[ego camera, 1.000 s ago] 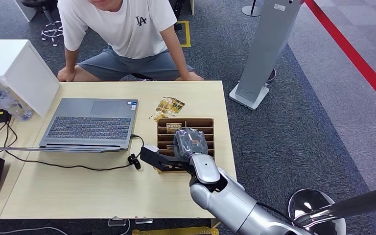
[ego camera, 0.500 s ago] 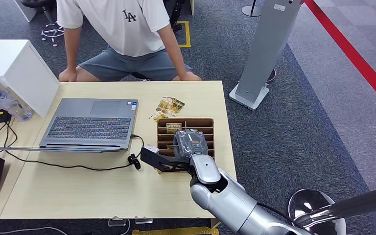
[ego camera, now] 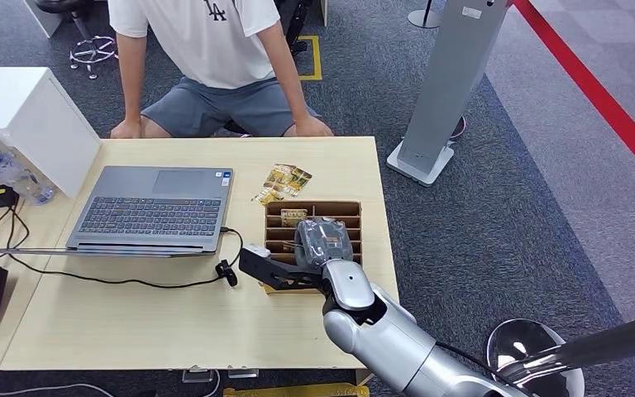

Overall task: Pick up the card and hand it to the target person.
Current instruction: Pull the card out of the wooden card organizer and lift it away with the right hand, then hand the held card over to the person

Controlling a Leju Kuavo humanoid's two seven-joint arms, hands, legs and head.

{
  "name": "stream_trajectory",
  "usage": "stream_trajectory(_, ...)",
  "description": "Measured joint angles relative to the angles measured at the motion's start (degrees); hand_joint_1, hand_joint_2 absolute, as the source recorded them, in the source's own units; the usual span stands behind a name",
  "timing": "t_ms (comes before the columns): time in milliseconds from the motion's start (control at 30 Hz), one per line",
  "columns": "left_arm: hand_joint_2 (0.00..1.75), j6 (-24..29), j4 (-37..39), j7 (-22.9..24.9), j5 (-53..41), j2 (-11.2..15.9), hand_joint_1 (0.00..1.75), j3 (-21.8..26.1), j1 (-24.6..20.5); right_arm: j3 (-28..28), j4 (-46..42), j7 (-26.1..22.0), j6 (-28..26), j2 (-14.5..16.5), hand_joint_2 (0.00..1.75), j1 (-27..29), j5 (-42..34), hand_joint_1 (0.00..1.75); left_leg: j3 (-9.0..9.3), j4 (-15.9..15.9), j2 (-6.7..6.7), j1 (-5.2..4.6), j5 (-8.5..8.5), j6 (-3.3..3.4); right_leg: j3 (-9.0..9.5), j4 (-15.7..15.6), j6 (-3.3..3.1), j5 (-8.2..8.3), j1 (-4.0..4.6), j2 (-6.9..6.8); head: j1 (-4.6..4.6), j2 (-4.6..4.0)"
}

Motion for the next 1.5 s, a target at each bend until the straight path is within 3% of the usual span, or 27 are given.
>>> stream_trajectory(367, 1.75, -0.12, 0.0, 0.12, 0.01, 0.2, 0.0, 0.0, -0.04, -0.36, -3.28, 1.21, -0.58, -1.51, 1.75, 0.06, 0.64, 1.75, -0.02, 0.0, 0.0, 0.0, 0.0, 0.0, -0.02, 0.0, 0.0, 0.0, 0.0, 0.0, 0.04, 0.0)
stream_trajectory(633, 1.75, -0.06, 0.0, -0.34, 0.29, 0.21, 0.0, 0.01, 0.09, -2.76, -14.18, 2.74, -1.32, -4.87, 1.75, -2.2, 0.5, 1.75, -0.01, 0.01, 0.01, 0.0, 0.0, 0.0, -0.02, 0.0, -0.03, 0.02, 0.0, 0.01, 0.02, 0.0)
stream_trajectory(833, 1.75, 0.41, 0.0, -0.43, 0.42, 0.21, 0.0, 0.01, 0.16, -4.21, -22.5, 2.26, -5.87, -7.39, 1.75, -3.94, -1.22, 1.75, -0.01, 0.02, 0.01, 0.0, 0.0, 0.0, -0.02, 0.0, -0.03, 0.02, 0.0, 0.01, 0.01, 0.0)
stream_trajectory(1100, 1.75, 0.55, 0.0, -0.43, 0.42, 0.21, 0.0, 0.01, 0.05, -4.38, -26.95, -4.18, -13.32, -8.57, 1.75, -4.08, -0.1, 1.75, -0.02, 0.02, 0.01, 0.0, 0.0, 0.0, -0.02, 0.0, -0.04, 0.02, 0.0, 0.01, -0.02, 0.0)
stream_trajectory(1367, 1.75, 0.37, 0.0, 0.27, -0.57, 0.02, 0.0, 0.0, -0.81, -4.19, -24.61, -16.39, -31.69, -8.2, 1.75, -3.42, 5.91, 1.75, -0.04, 0.02, -0.01, 0.0, 0.0, 0.0, -0.01, 0.01, -0.03, 0.02, 0.0, -0.01, 0.04, 0.0)
stream_trajectory(1500, 1.75, 0.33, 0.0, 0.72, -0.99, -0.14, 0.0, -0.02, -1.49, -5.06, -22.49, -24.33, -35.21, -6.94, 1.75, -1.61, 7.89, 1.75, -0.04, 0.01, -0.01, 0.0, 0.0, 0.0, -0.02, 0.01, -0.04, 0.02, 0.0, 0.0, 0.04, 0.0)
